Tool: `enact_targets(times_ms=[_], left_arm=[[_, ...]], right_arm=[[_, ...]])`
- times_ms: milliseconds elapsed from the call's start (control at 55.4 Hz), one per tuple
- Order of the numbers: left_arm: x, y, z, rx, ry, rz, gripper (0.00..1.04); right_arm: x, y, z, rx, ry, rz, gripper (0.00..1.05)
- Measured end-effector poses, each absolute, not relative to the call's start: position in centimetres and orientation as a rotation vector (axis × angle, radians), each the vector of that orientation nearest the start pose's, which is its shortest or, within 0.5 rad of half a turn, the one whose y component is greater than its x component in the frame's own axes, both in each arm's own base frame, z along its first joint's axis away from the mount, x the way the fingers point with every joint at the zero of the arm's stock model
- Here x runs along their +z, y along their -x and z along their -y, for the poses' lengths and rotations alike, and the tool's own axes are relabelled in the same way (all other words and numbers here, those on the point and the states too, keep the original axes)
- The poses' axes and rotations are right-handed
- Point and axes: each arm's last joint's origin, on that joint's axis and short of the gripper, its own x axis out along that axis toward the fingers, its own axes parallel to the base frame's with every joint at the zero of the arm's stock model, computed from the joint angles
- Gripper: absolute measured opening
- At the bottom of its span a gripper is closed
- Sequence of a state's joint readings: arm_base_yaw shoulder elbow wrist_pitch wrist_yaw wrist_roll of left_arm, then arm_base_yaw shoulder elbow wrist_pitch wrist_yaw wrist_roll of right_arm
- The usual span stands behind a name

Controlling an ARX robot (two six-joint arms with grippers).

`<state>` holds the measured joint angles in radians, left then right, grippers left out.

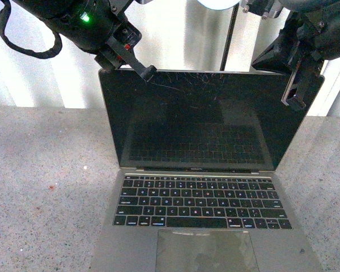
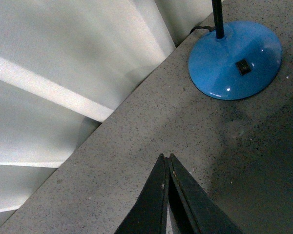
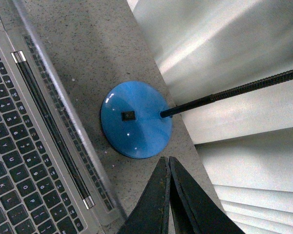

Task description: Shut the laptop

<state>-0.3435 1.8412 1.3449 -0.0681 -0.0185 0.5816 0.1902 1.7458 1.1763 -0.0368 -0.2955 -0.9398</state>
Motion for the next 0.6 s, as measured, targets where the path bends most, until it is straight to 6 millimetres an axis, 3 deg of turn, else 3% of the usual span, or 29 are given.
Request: enact_targets(times_ms=[596], left_arm=[[23.1,-36.2,12.8,-0.559,-0.651,-0.553,0.04]], right_arm=[[21.3,-35.8,-9.5,0.826,0.898,-0.397,0.03]])
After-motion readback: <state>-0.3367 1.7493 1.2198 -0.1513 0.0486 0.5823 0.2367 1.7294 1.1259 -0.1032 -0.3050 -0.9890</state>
